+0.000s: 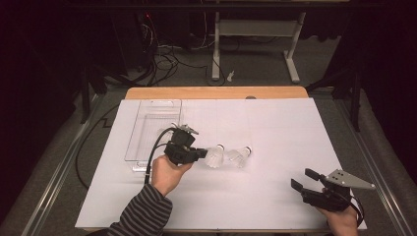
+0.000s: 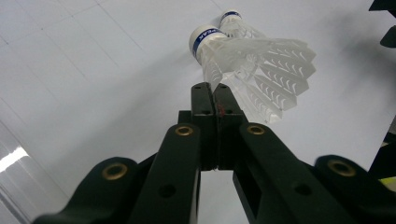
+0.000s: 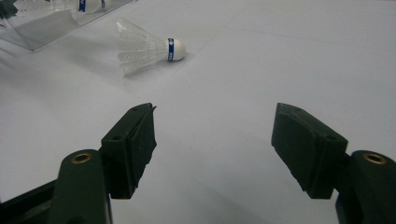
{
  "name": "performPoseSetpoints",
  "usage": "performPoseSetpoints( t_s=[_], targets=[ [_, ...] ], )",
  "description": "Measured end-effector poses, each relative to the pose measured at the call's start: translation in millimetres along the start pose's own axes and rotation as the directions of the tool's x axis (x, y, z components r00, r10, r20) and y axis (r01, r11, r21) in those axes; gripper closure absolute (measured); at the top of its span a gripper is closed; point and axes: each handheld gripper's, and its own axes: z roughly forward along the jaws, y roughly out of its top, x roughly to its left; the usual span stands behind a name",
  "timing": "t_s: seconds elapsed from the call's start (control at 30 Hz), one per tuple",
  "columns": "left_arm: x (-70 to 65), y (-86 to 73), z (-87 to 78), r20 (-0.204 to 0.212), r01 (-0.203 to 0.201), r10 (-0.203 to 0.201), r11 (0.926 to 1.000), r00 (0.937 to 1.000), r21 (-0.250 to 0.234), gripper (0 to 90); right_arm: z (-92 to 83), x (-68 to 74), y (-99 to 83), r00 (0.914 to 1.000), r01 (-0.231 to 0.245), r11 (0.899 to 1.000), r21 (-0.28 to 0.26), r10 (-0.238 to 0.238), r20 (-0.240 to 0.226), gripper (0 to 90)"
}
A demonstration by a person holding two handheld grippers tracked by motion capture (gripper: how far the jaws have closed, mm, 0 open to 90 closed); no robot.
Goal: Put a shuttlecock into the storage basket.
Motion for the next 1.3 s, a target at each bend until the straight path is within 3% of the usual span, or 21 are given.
performPoseSetpoints(
  t_s=[1.3],
  targets=[
    [7.4, -3.0, -23.9, -0.019, 0.009, -0.010, 0.9991, 0.9998, -0.041, 89.6, -0.1, -0.1, 0.0, 1.0000, -0.003, 1.000, -0.002, 0.003, 0.000, 30.9]
  ],
)
